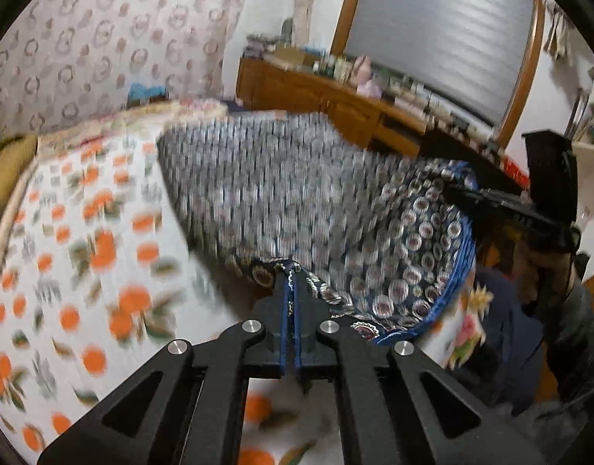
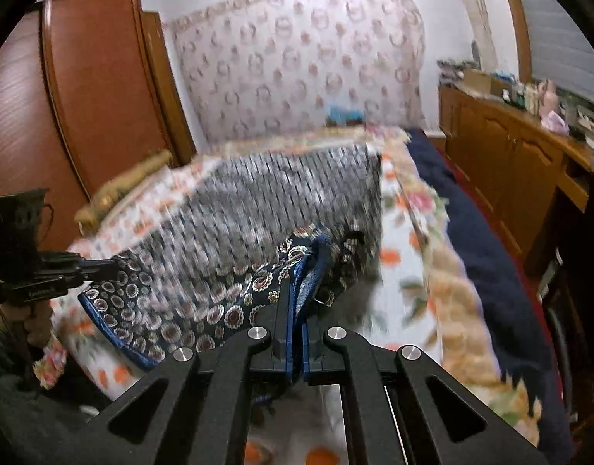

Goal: Fold small clothes

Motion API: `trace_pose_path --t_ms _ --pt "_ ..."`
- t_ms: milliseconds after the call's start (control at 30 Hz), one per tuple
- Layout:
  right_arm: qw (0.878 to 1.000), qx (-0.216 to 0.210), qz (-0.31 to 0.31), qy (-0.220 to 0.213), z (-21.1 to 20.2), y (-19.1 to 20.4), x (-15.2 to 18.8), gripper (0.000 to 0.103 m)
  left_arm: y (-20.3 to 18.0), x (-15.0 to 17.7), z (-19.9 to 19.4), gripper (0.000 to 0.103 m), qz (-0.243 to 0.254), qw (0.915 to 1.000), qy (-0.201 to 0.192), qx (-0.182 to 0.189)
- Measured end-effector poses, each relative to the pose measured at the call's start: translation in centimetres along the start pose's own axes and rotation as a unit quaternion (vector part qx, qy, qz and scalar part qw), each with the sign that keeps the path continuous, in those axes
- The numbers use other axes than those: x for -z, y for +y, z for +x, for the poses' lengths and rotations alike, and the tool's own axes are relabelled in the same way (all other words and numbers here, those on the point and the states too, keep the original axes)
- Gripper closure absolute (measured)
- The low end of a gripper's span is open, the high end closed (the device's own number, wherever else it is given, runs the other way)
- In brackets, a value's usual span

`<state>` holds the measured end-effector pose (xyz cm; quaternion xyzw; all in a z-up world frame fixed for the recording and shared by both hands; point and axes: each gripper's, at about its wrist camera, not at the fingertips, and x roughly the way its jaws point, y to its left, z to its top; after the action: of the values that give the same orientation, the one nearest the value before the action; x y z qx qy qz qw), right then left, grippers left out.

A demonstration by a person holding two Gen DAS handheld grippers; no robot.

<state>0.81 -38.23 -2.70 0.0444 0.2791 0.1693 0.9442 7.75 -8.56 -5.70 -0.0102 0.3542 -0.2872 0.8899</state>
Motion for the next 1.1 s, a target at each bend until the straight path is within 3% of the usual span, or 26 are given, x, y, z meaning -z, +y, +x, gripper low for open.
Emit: trace_pose_path --t_ms 133,267,467,700,767,833,933,1067,1100 --pt "0.999 -0.007 -0.012 -0.038 -0.4 -0.1 -3.6 0.101 1.1 -4.4 -0.6 0.1 -0.013 0.9989 -0.046 0.002" --pt "0.998 -0.005 -0.011 -0.062 0.3 -0.8 -7.1 0.101 3.3 -8.1 0.6 0.1 -0.027 0.9976 -0.063 -0.013" --pt "0.999 0.009 -0.002 -0.033 5.4 -2.0 -11.5 0.1 6.9 -11.6 3.8 0.1 -0.048 0.9961 -0.058 -0.045" --pt "0.999 0.045 -0.012 0.01 11.6 -1.8 -14.3 0.1 9.9 -13.3 8.1 0.1 -0.06 0.9958 -0.028 -0.063" --pt "0.998 0.059 -0.017 0.02 12.5 -1.7 -15.0 0.094 10.4 -13.6 9.2 0.1 -0.062 0.9957 -0.019 -0.067" --pt "0.997 0.066 -0.017 0.021 13.3 -2.0 -15.6 0.074 10.9 -13.8 10.4 0.1 -0.062 0.9953 -0.009 -0.073" --pt "0.997 0.078 -0.023 0.009 12.7 -1.7 -16.5 0.054 11.3 -14.1 11.7 0.1 -0.06 0.9954 0.006 -0.074" --pt "0.996 0.072 -0.054 0.005 10.8 -0.8 -15.3 0.051 11.5 -13.9 11.8 0.099 -0.055 0.9956 0.019 -0.073" --pt "0.996 0.067 -0.064 0.011 11.0 -0.7 -14.6 0.05 11.4 -13.9 11.5 0.091 -0.051 0.9958 0.019 -0.073"
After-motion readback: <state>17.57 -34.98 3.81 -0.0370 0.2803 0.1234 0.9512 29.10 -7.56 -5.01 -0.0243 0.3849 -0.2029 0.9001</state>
